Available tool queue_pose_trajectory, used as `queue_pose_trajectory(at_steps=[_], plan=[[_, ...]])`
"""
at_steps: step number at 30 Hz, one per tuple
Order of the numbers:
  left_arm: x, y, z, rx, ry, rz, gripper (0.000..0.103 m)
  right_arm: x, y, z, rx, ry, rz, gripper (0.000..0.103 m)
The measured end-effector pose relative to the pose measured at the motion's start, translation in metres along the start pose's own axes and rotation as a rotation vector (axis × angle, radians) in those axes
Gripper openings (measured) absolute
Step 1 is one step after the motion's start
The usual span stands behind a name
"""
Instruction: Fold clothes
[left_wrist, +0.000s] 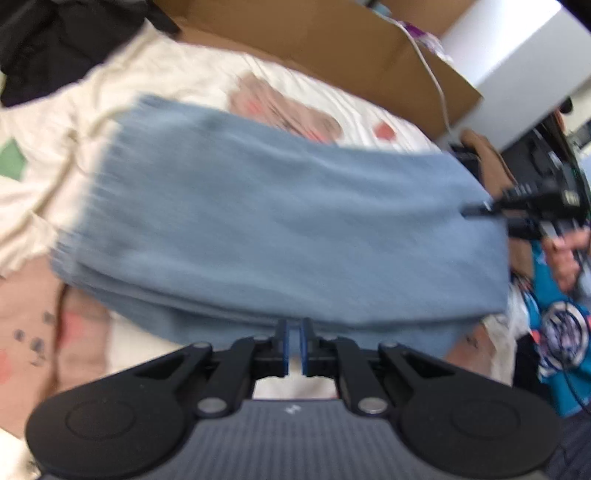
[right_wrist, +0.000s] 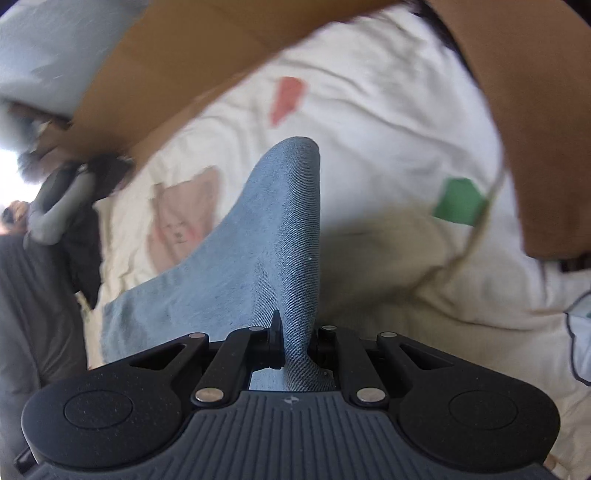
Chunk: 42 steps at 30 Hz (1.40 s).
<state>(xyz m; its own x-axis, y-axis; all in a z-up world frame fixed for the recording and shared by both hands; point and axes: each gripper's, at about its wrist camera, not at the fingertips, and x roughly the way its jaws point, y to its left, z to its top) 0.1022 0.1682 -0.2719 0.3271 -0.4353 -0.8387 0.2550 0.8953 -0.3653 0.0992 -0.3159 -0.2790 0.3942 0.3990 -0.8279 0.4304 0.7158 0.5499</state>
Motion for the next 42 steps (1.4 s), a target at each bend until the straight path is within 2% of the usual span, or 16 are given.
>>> queue_pose_trajectory(at_steps=[1,3,4,8,11,12,14,17,21,25,28,31,36,40,42], plan=[[-0.003,0.005,0.004,-0.003,-0.013,0.022,0.006,0.006,-0.006,0.0,0.012,0.016,-0.002,0.009],[-0.008,0.015,0.013,-0.012,-0.035,0.059,0.007,0.016,-0.012,0.0,-0.011,0.046,-0.061,0.028],[-0.008,0.018,0.017,-0.019,-0.043,0.074,0.008,0.02,-0.013,0.0,-0.027,0.062,-0.097,0.031],[-0.002,0.024,0.033,-0.028,-0.074,0.117,0.011,0.032,-0.006,0.011,-0.115,0.188,-0.188,0.041],[0.017,0.025,0.043,-0.041,-0.048,0.186,0.011,0.034,0.006,0.017,-0.186,0.303,-0.222,0.045],[0.02,0.028,0.045,-0.046,-0.037,0.208,0.011,0.032,0.009,0.016,-0.215,0.333,-0.229,0.051],[0.016,0.029,0.046,-0.038,-0.03,0.224,0.011,0.026,0.014,0.013,-0.267,0.384,-0.232,0.056],[0.001,0.021,0.047,-0.004,-0.04,0.237,0.015,0.016,0.009,0.004,-0.292,0.417,-0.212,0.059],[-0.025,0.008,0.052,0.032,-0.048,0.244,0.016,0.005,-0.012,-0.008,-0.279,0.343,-0.133,0.061],[-0.05,0.004,0.068,-0.011,-0.037,0.22,0.016,-0.001,-0.04,-0.026,-0.219,0.223,-0.053,0.061],[-0.064,-0.003,0.082,0.021,-0.034,0.253,0.016,-0.006,-0.058,-0.038,-0.194,0.088,0.041,0.061],[-0.077,-0.008,0.096,0.011,-0.033,0.271,0.016,-0.005,-0.077,-0.053,-0.144,0.009,0.152,0.061],[-0.104,-0.008,0.111,-0.103,-0.053,0.256,0.016,0.004,-0.103,-0.069,-0.082,-0.073,0.3,0.061],[-0.127,-0.014,0.115,-0.124,-0.078,0.269,0.026,0.023,-0.115,-0.077,-0.038,-0.094,0.352,0.06],[-0.13,-0.015,0.114,-0.143,-0.079,0.278,0.026,0.032,-0.117,-0.083,-0.018,-0.1,0.388,0.059]])
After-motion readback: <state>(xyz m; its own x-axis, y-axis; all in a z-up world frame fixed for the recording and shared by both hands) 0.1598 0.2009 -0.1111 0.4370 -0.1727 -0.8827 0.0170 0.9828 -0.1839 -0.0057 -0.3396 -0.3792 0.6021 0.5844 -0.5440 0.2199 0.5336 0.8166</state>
